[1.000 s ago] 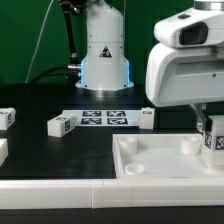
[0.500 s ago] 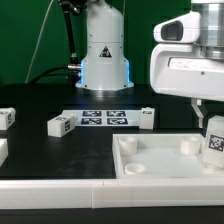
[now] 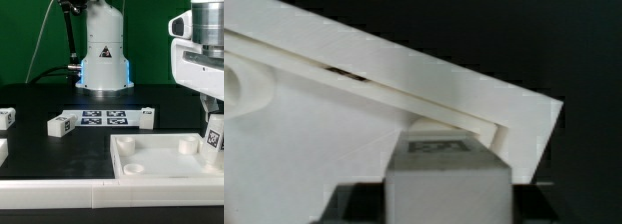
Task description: Assemble one leg
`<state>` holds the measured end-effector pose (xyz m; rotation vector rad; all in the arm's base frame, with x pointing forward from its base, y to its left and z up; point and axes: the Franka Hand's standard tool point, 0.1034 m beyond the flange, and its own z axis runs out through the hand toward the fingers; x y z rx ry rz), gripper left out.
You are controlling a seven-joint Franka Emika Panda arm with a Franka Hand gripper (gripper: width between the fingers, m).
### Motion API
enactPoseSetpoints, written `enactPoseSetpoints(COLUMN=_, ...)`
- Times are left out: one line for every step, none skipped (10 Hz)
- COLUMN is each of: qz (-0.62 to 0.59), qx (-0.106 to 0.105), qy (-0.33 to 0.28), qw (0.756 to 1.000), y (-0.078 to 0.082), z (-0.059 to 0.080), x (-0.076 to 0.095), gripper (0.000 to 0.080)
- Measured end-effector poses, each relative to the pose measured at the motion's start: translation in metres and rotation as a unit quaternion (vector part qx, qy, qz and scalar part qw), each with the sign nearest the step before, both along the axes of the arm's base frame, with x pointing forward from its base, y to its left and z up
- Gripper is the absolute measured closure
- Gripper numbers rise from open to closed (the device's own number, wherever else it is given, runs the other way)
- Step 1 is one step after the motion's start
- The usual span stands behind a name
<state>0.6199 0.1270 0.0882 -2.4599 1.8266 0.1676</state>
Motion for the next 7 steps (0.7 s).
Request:
enactPoseSetpoints(qz=-0.039, qx=0.006, qy=0.006, qw=0.999, y=0.0, z=0.0001, x=0.0001, gripper=0.0503)
enactPoseSetpoints(qz=-0.058, qx=0.008, qy=0.008, qw=0.998, y=0.0024, z=0.0, x=-0.0002, gripper=0.0503)
enactPoseSetpoints(qz=-0.048, qx=0.009, qy=0.007, qw=0.999, y=0.0031, z=0.0, x=-0.0003, gripper=0.043)
enactPoseSetpoints(qz=-0.04, qx=0.01, qy=0.007, qw=0.999, y=0.0038, z=-0.0005, x=-0.0006, gripper=0.0292)
enactPoseSetpoints(qz=-0.002, qx=0.012, qy=0.005, qw=1.0, y=0.0042, z=-0.0016, x=-0.0013, gripper=0.0292)
enactPoseSetpoints(qz=0.021, qx=0.014, qy=0.004, qw=1.0, y=0.0045, z=-0.0007, x=-0.0011, gripper=0.0176)
enactPoseSetpoints(qz=0.059, qx=0.016, qy=0.0, qw=0.998, y=0.0047, z=0.0, x=-0.0009, gripper=0.0158)
